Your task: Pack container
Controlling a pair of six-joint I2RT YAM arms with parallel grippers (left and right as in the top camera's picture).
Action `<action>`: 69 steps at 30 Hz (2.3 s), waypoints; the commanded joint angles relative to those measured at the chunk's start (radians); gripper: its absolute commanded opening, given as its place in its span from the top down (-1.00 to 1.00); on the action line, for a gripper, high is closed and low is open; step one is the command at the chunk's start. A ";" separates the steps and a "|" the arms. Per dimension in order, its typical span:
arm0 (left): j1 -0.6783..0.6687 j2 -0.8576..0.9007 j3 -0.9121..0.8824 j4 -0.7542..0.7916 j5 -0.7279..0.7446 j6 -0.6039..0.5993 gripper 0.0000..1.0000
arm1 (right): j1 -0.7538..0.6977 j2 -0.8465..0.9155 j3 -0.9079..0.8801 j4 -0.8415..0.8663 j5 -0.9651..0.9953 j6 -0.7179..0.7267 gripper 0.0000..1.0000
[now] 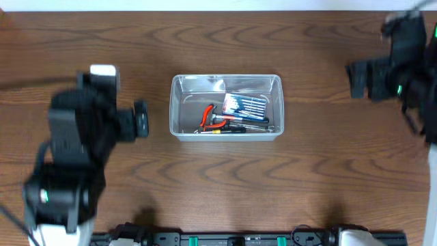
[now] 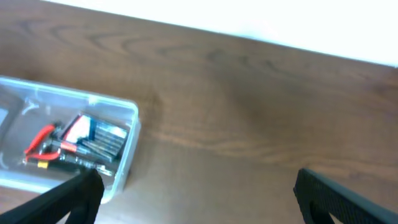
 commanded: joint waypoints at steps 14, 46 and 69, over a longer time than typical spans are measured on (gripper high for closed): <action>-0.036 -0.438 -0.507 0.264 -0.253 -0.004 -0.98 | 0.010 -0.459 -0.866 0.360 0.112 0.119 -0.99; -0.036 -0.437 -0.507 0.222 -0.253 -0.004 -0.97 | 0.014 -0.534 -0.872 0.314 0.167 0.101 -0.98; -0.036 -0.437 -0.507 0.222 -0.253 -0.004 -0.97 | 0.108 -1.286 -1.641 1.136 0.149 0.142 -0.98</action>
